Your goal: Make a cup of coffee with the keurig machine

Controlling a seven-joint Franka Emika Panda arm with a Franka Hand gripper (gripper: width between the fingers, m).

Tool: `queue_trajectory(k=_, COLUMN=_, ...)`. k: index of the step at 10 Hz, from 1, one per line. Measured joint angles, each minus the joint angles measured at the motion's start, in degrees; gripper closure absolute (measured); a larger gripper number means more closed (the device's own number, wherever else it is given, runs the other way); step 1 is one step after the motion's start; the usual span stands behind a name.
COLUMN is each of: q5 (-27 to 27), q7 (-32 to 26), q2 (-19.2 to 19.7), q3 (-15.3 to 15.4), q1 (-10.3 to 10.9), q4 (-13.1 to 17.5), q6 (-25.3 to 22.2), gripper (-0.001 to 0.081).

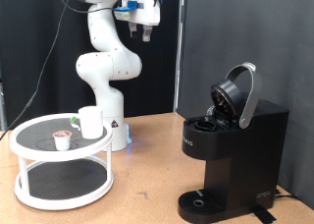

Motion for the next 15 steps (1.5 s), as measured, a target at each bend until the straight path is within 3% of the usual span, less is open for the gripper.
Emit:
queue_trajectory(k=3, q5=0.0, q7=-0.5, q2=-0.2, q3=-1.6, q1=-0.5, q4=0.0, q6=0.1, gripper=-0.0002)
queue_trajectory(k=9, q5=-6.3, q7=-10.8, q2=-3.5, q3=-10.8, q1=-4.1, q4=0.1, q6=-3.1, gripper=-0.0002)
queue_trajectory(k=15, q5=-8.1, q7=-13.1, q2=-3.9, q3=-13.8, q1=-5.3, q4=-0.1, q6=-3.3, gripper=-0.0002)
